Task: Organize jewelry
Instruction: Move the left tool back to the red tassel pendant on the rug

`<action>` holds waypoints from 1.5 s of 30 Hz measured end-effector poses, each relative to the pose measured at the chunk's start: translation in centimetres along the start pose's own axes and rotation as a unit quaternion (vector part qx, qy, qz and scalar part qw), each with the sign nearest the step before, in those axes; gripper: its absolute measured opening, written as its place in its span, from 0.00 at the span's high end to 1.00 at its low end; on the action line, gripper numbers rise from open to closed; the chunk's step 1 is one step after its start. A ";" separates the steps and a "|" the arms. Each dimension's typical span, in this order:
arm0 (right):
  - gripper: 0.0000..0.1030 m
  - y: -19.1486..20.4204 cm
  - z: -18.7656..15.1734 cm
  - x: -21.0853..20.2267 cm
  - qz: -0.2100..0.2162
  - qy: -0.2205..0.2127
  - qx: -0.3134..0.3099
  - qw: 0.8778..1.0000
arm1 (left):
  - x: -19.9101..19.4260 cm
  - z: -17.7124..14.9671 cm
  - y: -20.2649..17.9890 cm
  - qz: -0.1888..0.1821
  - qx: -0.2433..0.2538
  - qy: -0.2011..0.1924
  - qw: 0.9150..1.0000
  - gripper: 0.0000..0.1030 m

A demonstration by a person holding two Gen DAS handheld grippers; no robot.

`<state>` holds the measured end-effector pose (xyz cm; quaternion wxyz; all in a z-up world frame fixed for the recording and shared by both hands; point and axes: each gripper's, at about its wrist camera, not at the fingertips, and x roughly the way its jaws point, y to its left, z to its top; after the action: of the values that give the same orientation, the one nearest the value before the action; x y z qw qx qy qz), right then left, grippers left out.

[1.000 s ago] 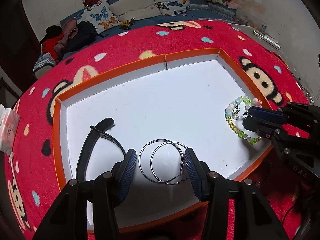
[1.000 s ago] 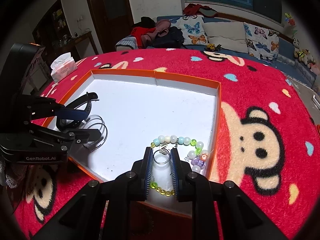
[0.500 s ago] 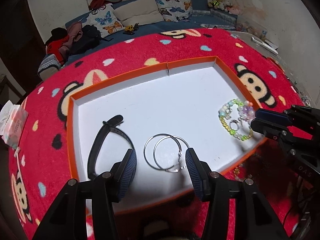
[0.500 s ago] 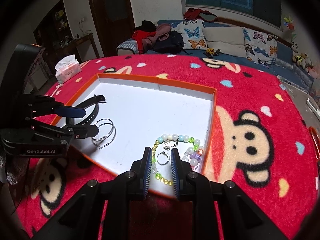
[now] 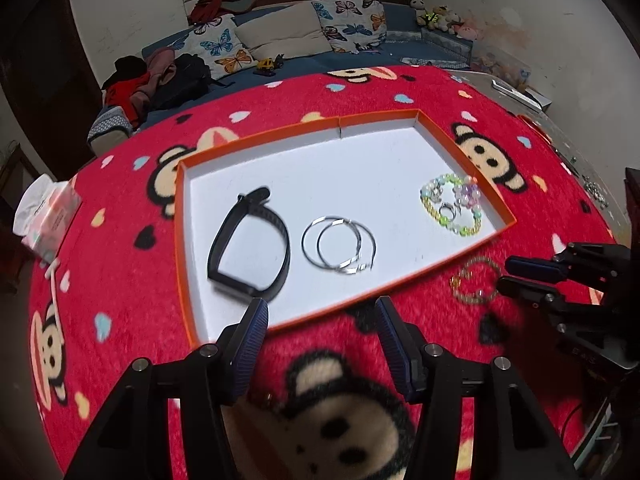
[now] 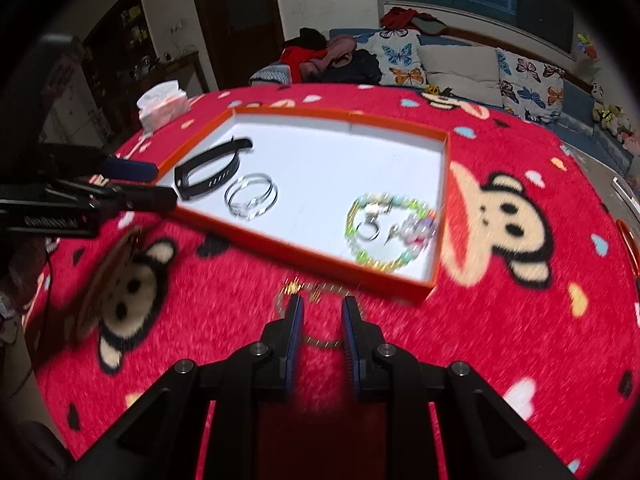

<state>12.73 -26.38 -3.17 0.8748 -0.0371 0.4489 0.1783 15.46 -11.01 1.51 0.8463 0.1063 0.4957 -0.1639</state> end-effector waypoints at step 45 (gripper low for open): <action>0.81 1.6 -0.9 1.8 0.013 0.021 -0.047 0.999 | 1.4 -4.1 3.0 0.003 -0.028 0.033 0.999 0.42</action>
<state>12.48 -24.53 -5.00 0.8602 -0.0763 0.4584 0.2099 13.92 -7.01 -1.64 0.8324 0.0900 0.5276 -0.1437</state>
